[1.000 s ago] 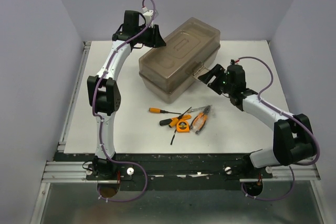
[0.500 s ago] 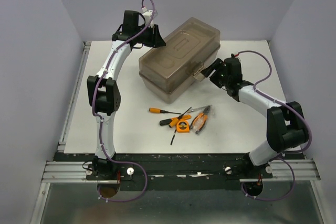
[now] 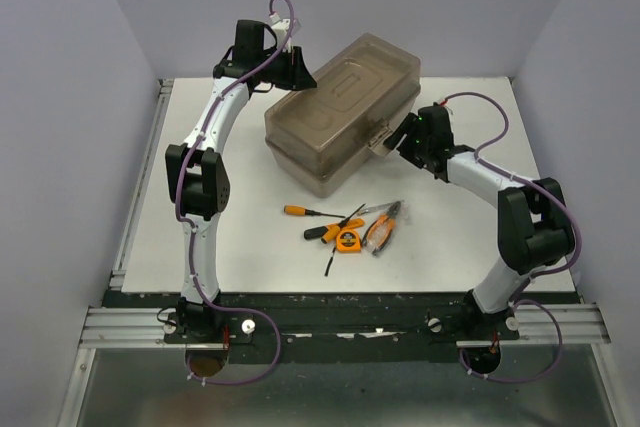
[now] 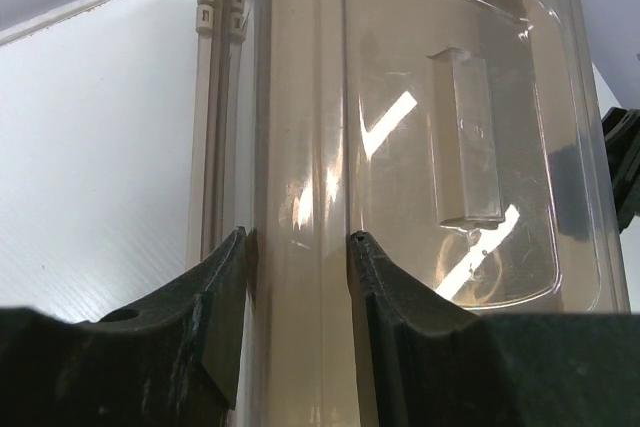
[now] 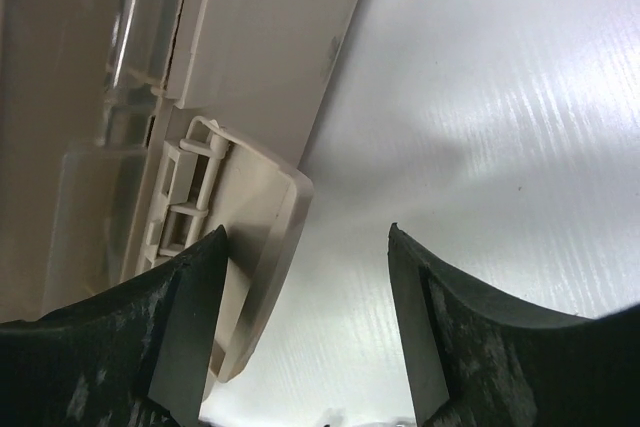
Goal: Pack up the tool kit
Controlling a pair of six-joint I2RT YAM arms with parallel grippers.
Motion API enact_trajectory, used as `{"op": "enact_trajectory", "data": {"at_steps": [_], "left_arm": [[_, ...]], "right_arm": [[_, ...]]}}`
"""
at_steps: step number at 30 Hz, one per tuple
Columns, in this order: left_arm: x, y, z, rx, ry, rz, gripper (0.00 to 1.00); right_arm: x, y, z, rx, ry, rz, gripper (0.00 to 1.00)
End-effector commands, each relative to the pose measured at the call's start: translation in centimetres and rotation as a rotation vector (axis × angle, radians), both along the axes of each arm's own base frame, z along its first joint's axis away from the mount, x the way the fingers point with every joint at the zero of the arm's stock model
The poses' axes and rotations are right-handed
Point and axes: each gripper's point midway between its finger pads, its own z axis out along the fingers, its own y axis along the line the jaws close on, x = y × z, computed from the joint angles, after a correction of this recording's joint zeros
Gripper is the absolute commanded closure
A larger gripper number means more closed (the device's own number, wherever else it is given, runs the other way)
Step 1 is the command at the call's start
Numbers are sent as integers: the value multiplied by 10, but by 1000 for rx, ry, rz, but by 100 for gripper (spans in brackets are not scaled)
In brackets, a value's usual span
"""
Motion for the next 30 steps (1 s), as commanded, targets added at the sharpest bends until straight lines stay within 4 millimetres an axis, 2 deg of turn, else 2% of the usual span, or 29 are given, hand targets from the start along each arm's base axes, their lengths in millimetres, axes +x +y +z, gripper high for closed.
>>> {"op": "enact_trajectory", "data": {"at_steps": [1,11,15,23,26,30], "left_arm": [[-9,18,-30,36,148,65,70],[2,33,-37,19,172,95,69],[4,37,-39,5,175,90,70],[2,34,-35,-17,171,69,70],[1,33,-33,-21,166,64,70],[0,33,-29,-22,159,63,70]], "right_arm": [[-1,-12,-11,-63,41,-28,27],[-2,-14,-16,-70,54,-34,27],[-1,-10,-8,-50,42,-22,27],[6,-1,13,11,6,-1,26],[8,2,15,34,2,8,24],[9,14,22,94,-22,43,22]]}}
